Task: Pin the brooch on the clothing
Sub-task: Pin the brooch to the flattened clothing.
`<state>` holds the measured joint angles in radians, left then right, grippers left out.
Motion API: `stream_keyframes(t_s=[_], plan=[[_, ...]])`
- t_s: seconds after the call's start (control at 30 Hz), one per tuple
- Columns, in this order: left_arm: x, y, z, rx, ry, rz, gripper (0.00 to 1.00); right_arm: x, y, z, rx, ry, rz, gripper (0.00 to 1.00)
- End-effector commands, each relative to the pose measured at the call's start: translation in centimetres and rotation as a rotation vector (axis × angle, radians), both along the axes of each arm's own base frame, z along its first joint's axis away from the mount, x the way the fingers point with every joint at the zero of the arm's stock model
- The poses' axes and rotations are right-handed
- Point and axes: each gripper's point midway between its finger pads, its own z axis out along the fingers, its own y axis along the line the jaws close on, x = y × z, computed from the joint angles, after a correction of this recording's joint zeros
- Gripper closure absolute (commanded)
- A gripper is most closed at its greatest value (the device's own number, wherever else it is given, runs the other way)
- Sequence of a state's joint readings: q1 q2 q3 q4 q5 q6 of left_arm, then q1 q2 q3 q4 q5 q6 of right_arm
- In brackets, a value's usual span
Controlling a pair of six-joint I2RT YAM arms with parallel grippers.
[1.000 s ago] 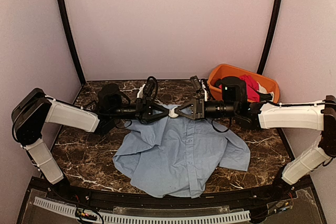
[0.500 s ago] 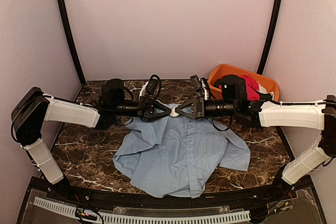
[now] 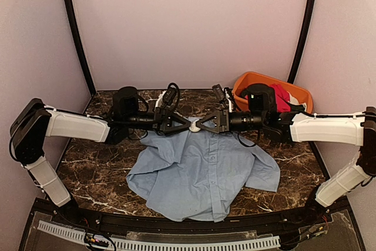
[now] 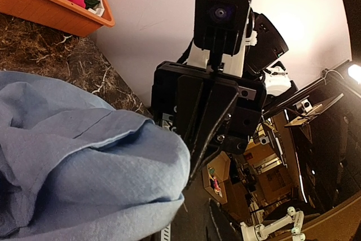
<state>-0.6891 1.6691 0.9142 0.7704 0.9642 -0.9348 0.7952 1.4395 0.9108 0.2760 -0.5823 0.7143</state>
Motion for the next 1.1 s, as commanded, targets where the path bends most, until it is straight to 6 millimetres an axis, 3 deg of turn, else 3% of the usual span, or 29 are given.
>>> stream_keyframes(t_s=[0.0, 0.07, 0.13, 0.73, 1.07], plan=[[-1.1, 1.2, 3.7, -0.045, -0.098, -0.020, 0.65, -0.7, -0.2, 2.6, 0.063, -0.048, 0.038, 1.00], [-1.0, 1.7, 4.0, -0.038, -0.109, -0.005, 0.53, -0.9, -0.4, 3.1, 0.080, -0.053, 0.045, 1.00], [-0.7, 2.2, 4.2, -0.023, -0.127, 0.019, 0.51, -1.0, -0.6, 3.3, 0.087, -0.054, 0.047, 1.00], [0.5, 3.1, 2.5, 0.242, -0.311, 0.037, 0.49, -1.1, -0.2, 3.3, 0.087, -0.037, 0.076, 1.00], [-0.7, 1.1, 2.9, 0.199, -0.308, -0.045, 0.39, -1.1, 0.1, 2.7, 0.080, -0.024, 0.097, 1.00]])
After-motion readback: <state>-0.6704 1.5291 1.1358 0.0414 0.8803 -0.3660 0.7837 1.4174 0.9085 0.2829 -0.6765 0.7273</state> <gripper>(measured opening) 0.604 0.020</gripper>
